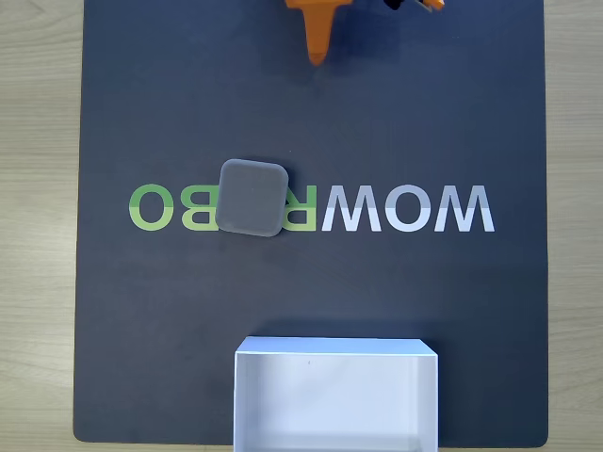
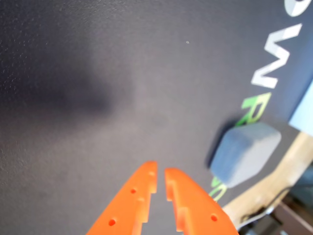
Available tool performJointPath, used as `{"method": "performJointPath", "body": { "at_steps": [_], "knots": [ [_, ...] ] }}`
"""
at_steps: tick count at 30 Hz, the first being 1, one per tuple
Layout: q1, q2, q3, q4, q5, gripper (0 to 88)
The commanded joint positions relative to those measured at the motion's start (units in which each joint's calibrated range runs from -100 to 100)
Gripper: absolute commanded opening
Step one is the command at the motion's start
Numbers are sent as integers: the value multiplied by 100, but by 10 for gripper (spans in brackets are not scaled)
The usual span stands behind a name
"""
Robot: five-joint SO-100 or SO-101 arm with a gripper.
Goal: Grab the usb to bin
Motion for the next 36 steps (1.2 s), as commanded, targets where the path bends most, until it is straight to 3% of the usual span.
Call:
{"method": "performJointPath", "body": {
  "at_steps": [1, 17, 26, 36],
  "knots": [
    [49, -9, -18, 36, 13, 20],
    [49, 389, -126, -409, -39, 28],
    [840, 3789, -2330, -2269, 3, 29],
    [1943, 7257, -5998, -1212, 13, 29]
  ]
}}
